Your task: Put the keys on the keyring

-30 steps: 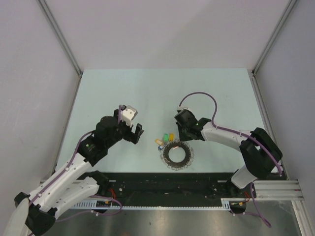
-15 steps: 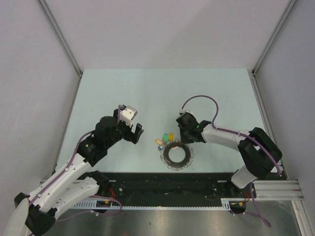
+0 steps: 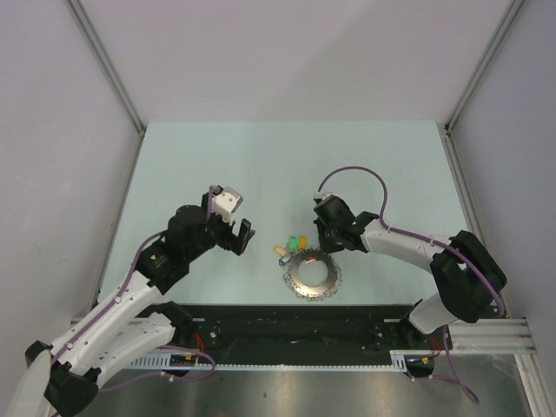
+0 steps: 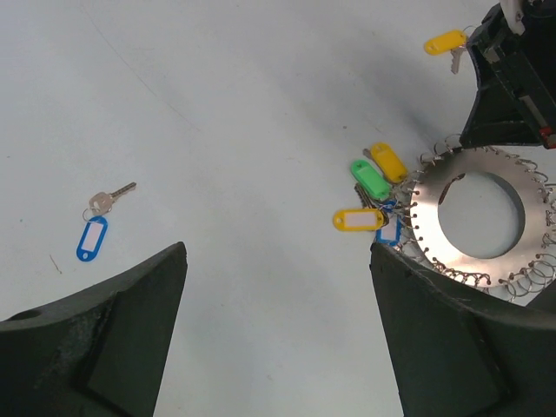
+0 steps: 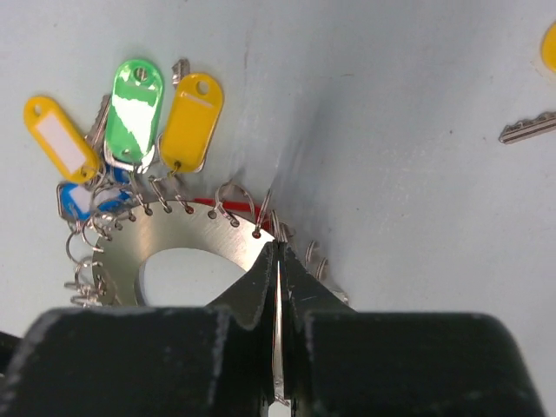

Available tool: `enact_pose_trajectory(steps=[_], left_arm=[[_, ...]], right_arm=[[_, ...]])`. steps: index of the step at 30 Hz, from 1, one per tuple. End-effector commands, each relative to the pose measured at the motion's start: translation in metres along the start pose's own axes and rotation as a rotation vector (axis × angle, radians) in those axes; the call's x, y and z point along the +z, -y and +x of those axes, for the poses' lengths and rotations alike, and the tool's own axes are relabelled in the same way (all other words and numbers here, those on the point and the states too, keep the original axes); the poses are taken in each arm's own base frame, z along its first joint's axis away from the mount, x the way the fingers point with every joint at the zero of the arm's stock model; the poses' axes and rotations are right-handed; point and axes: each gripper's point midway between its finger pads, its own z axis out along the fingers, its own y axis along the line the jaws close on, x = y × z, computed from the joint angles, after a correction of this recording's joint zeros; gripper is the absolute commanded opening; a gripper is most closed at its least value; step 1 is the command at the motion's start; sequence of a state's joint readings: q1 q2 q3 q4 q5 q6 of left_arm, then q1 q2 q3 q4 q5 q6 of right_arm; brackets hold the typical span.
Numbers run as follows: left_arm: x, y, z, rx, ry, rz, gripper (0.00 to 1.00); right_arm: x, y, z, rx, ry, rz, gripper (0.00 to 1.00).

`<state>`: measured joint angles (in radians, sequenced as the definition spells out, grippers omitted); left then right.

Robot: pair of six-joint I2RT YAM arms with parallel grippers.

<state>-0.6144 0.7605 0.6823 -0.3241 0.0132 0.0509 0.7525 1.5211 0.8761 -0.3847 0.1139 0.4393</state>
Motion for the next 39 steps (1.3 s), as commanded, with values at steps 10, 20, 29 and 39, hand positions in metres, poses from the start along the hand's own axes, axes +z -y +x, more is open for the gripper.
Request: enact_pose_trajectory(steps=[10, 20, 29, 39], left_arm=[[-0.016, 0.035, -0.036, 0.034, 0.157, 0.213, 0.91], [-0.028, 0.052, -0.066, 0.073, 0.259, 0.31, 0.9], [-0.027, 0.028, -0.052, 0.052, 0.261, 0.167, 0.9], [-0.049, -0.012, -0.058, -0.006, 0.341, -0.067, 0.91]], right_arm=[[-0.096, -0.05, -0.075, -0.399, 0.153, -0.243, 0.0], [-0.14, -0.082, -0.127, -0.636, 0.3, -0.409, 0.0], [-0.079, -0.094, -0.087, -0.624, 0.082, -0.458, 0.0], [-0.012, -0.148, -0.048, -0.666, -0.017, -0.554, 0.01]])
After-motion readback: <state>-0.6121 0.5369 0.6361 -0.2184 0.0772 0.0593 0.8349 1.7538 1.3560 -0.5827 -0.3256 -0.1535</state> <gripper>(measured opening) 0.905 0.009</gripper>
